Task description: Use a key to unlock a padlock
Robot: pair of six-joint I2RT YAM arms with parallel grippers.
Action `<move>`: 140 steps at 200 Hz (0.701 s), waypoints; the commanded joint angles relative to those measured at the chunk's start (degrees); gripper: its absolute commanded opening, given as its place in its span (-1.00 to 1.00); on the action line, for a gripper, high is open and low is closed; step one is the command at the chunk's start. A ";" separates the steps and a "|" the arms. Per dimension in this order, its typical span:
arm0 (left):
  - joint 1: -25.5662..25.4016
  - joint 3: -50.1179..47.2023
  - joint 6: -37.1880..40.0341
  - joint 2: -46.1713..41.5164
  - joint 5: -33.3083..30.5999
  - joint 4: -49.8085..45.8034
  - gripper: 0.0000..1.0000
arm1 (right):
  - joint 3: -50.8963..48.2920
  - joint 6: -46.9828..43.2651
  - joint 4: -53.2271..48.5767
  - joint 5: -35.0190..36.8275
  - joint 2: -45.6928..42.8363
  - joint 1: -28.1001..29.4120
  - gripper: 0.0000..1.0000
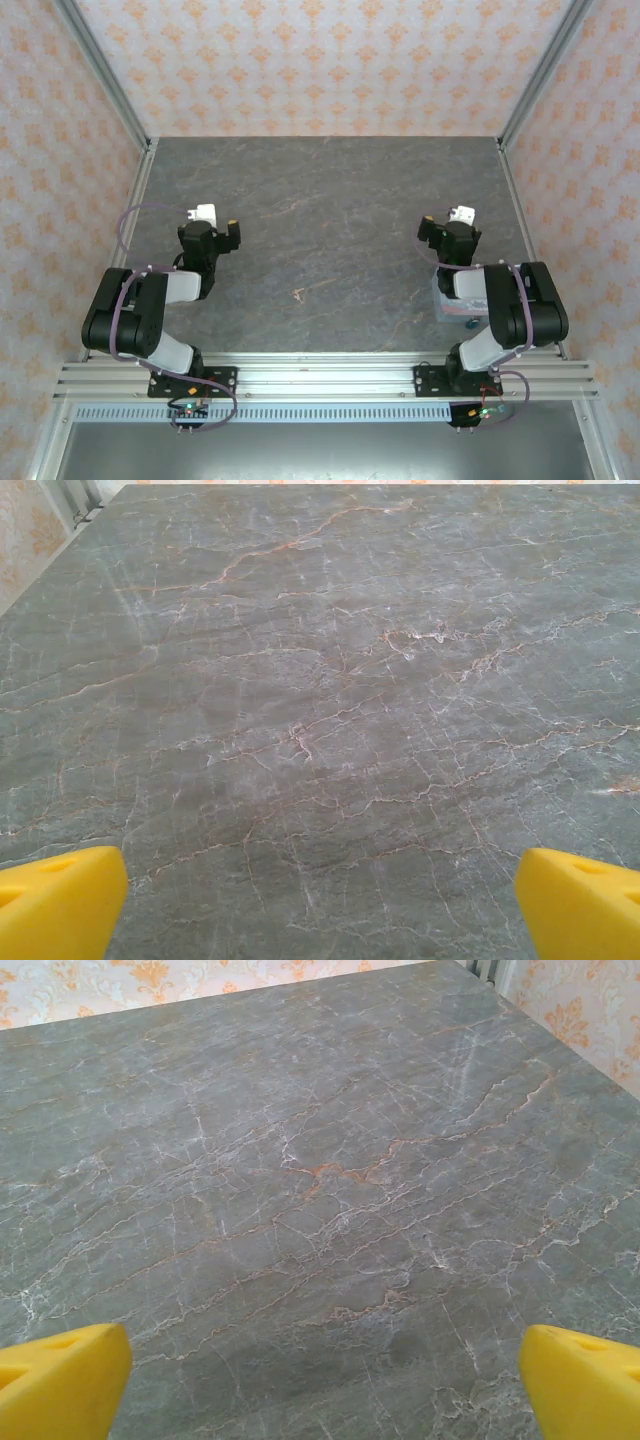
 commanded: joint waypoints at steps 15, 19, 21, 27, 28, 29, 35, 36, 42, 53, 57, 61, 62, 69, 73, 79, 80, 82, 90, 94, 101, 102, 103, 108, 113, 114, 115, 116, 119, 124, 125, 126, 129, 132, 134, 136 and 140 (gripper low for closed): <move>0.33 1.17 0.65 -0.32 0.48 1.02 1.00 | 0.66 -0.58 0.05 -0.43 -0.86 -0.50 0.98; 0.44 1.17 0.70 -0.37 0.46 1.02 1.00 | 0.60 -0.53 0.04 -0.43 -0.80 -0.49 0.98; 0.40 1.17 0.69 -0.41 0.46 1.02 1.00 | 0.59 -0.53 0.08 -0.43 -0.80 -0.50 0.98; 0.34 1.17 0.68 -0.31 0.46 1.02 1.00 | 0.61 -0.53 0.08 -0.43 -0.83 -0.50 0.98; 0.34 1.17 0.65 -0.34 0.46 1.02 1.00 | 0.60 -0.53 0.06 -0.43 -0.85 -0.50 0.98; 0.38 1.17 0.64 -0.35 0.50 1.02 1.00 | 0.60 -0.53 0.05 -0.43 -0.85 -0.50 0.98; 0.38 1.25 0.70 -0.28 0.46 0.89 1.00 | 0.64 -0.53 0.04 -0.43 -0.78 -0.48 0.98; 0.35 1.25 0.71 -0.28 0.46 0.91 1.00 | 0.61 -0.53 0.04 -0.43 -0.77 -0.49 0.98; 0.33 1.26 0.68 -0.29 0.47 0.92 1.00 | 0.59 -0.53 0.05 -0.43 -0.83 -0.50 0.98; 0.39 1.28 0.63 -0.28 0.47 0.84 1.00 | 0.59 -0.53 0.04 -0.43 -0.80 -0.50 0.98; 0.39 1.33 0.69 -0.29 0.52 0.80 1.00 | 0.60 -0.53 0.05 -0.43 -0.81 -0.50 0.98; 0.33 1.36 0.65 -0.28 0.47 0.76 1.00 | 0.59 -0.53 0.08 -0.39 -0.74 -0.50 0.98; 0.33 1.35 0.68 -0.28 0.47 0.76 1.00 | 0.55 -0.53 0.06 -0.41 -0.76 -0.46 0.98; 0.38 1.37 0.63 -0.26 0.46 0.76 1.00 | 0.60 -0.53 0.09 -0.43 -0.81 -0.48 0.98; 0.44 1.35 0.67 -0.28 0.50 0.73 1.00 | 0.74 -0.47 -0.04 -0.48 -0.65 -0.50 0.98; 0.36 1.34 0.68 -0.30 0.46 0.78 1.00 | 1.06 -0.22 -0.48 -0.63 -0.48 -0.57 0.99; 0.34 1.39 0.70 -0.29 0.46 0.77 1.00 | 1.09 -0.15 -0.53 -0.75 -0.45 -0.62 0.99; 0.35 1.35 0.69 -0.28 0.46 0.76 1.00 | 1.24 -0.06 -0.70 -1.02 -0.45 -0.77 0.99; 0.37 1.34 0.70 -0.28 0.46 0.76 1.00 | 1.18 0.16 -0.93 -1.87 -0.59 -1.27 0.99; 0.40 1.34 0.67 -0.29 0.46 0.71 1.00 | 1.15 0.17 -0.93 -2.08 -0.66 -1.31 0.99; 0.35 1.34 0.64 -0.30 0.46 0.69 1.00 | 1.20 0.20 -0.84 -2.26 -0.60 -1.49 0.99; 0.34 1.34 0.68 -0.29 0.46 0.68 1.00 | 1.21 0.23 -0.84 -2.27 -0.60 -1.52 0.99; 0.34 1.34 0.70 -0.29 0.46 0.68 1.00 | 1.21 0.20 -0.84 -2.28 -0.55 -1.54 0.99; 0.43 1.34 0.58 -0.33 0.46 0.73 1.00 | 1.21 0.32 -0.92 -2.31 -0.59 -1.55 0.99; 0.40 1.39 0.62 -0.28 0.47 0.68 1.00 | 1.26 0.39 -1.00 -2.50 -0.43 -1.60 0.99; 0.37 1.37 0.67 -0.28 0.46 0.72 1.00 | 1.32 0.41 -1.01 -2.57 -0.43 -1.62 0.99; 0.35 1.35 0.60 -0.28 0.46 0.69 1.00 | 1.35 0.47 -1.01 -2.64 -0.43 -1.68 0.99; 0.43 1.35 0.57 -0.28 0.50 0.68 1.00 | 1.32 0.50 -1.02 -2.72 -0.42 -1.70 0.99; 0.39 1.34 0.56 -0.29 0.46 0.77 1.00 | 1.21 0.57 -0.95 -2.91 -0.51 -1.87 0.99; 0.38 1.34 0.69 -0.28 0.46 0.76 1.00 | 1.18 0.59 -0.93 -3.15 -0.65 -2.06 0.99; 0.36 1.34 0.66 -0.28 0.46 0.76 1.00 | 1.10 0.60 -0.89 -3.15 -0.67 -2.03 0.99; 0.39 1.34 0.69 -0.28 0.50 0.80 1.00 | 1.07 0.61 -0.95 -3.16 -0.68 -2.01 0.99; 0.34 1.34 0.69 -0.30 0.53 0.77 1.00 | 1.06 0.57 -0.88 -3.16 -0.78 -2.06 0.99; 0.37 1.28 0.66 -0.28 0.54 0.77 1.00 | 0.91 0.53 -0.64 -3.16 -0.82 -2.07 0.98; 0.38 1.26 0.70 -0.32 0.48 0.78 1.00 | 0.80 0.61 -0.42 -2.98 -0.92 -2.08 0.98; 0.43 1.26 0.64 -0.36 0.51 0.87 1.00 | 0.78 0.79 -0.16 -2.65 -0.99 -2.08 0.98; 0.37 1.17 0.67 -0.35 0.55 0.93 1.00 | 0.77 1.06 0.06 -1.76 -1.39 -2.01 0.98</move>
